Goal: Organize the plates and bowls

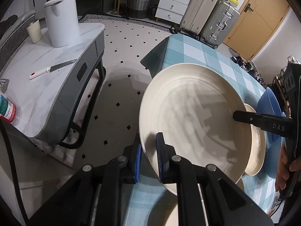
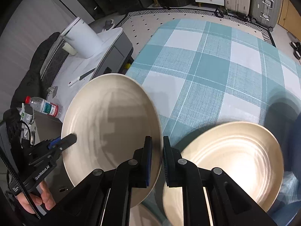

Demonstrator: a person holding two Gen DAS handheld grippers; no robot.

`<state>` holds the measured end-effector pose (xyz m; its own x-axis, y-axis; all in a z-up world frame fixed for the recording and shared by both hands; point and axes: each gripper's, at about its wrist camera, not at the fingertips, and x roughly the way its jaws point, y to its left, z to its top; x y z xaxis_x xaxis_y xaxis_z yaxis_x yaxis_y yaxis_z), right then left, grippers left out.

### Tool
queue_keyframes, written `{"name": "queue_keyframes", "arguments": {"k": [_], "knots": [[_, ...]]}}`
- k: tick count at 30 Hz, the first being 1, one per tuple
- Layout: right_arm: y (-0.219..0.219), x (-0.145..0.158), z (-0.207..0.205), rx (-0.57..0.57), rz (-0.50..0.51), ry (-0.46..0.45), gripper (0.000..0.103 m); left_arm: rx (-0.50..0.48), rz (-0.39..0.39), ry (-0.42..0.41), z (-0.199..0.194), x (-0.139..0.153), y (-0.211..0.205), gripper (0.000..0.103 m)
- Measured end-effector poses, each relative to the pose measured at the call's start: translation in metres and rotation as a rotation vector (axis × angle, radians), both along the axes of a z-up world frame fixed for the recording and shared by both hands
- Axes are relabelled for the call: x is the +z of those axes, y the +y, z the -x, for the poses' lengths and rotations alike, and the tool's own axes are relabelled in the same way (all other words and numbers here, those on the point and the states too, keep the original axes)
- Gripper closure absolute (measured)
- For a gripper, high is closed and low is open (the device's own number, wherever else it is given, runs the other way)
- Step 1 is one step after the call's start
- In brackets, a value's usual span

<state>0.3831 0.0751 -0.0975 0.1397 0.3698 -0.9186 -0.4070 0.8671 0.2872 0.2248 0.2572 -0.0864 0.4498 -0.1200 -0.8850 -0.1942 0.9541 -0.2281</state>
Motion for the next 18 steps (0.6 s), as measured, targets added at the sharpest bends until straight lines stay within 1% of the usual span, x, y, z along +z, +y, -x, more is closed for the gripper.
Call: {"name": "queue_keyframes", "arguments": {"k": [5, 10, 18], "knots": [[-0.01, 0.004, 0.016, -0.001, -0.012, 0.018, 0.092, -0.008, 0.003, 0.008, 0.017, 0.004, -0.006, 0.091], [-0.016, 0.009, 0.037, 0.012, -0.009, 0.006, 0.092, -0.01, -0.014, 0.005, 0.037, 0.01, -0.013, 0.091], [-0.028, 0.02, 0.077, 0.027, -0.022, -0.02, 0.092, -0.001, -0.032, -0.023, 0.075, 0.016, -0.024, 0.091]]}}
